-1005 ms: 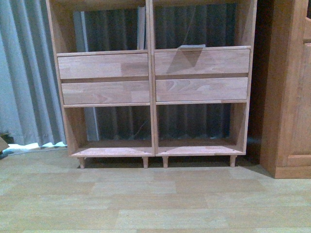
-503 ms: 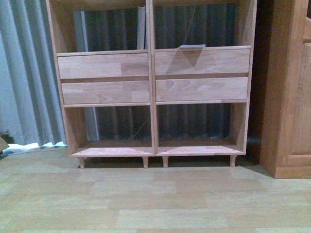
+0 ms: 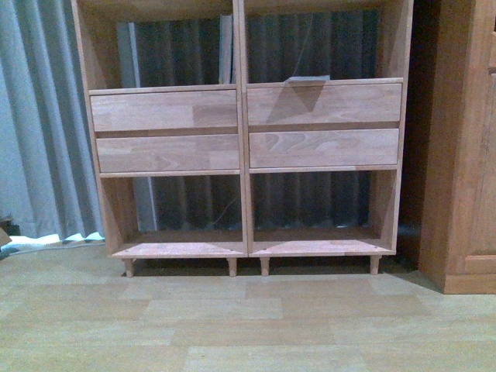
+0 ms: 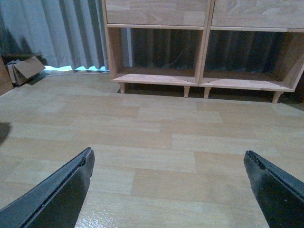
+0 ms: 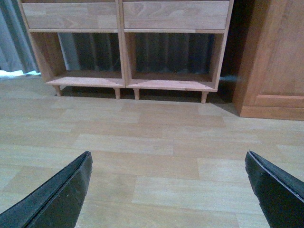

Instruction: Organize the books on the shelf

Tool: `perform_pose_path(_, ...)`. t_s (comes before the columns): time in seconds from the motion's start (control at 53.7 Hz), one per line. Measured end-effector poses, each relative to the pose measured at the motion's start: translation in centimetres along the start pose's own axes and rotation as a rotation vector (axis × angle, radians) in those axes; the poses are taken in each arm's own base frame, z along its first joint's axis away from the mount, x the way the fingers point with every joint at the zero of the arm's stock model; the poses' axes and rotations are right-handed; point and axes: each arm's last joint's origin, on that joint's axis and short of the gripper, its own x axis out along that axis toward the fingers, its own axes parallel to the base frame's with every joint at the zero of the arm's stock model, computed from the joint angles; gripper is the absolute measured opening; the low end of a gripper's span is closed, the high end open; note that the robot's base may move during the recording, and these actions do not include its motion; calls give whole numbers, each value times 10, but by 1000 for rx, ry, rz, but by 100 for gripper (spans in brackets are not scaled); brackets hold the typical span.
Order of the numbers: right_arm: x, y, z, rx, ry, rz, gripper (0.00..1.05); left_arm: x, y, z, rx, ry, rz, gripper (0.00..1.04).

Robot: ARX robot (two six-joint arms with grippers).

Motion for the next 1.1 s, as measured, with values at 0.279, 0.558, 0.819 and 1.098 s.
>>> perform_pose_path(0.279,0,0,0,0,0,0,98,0,0,0,0,0,0,97)
perform_pose_path(0.558,0,0,0,0,0,0,98,0,0,0,0,0,0,97)
perform_pose_path(0.819,0,0,0,0,0,0,98,0,0,0,0,0,0,97)
perform_pose_path(1.098,0,0,0,0,0,0,98,0,0,0,0,0,-2,97)
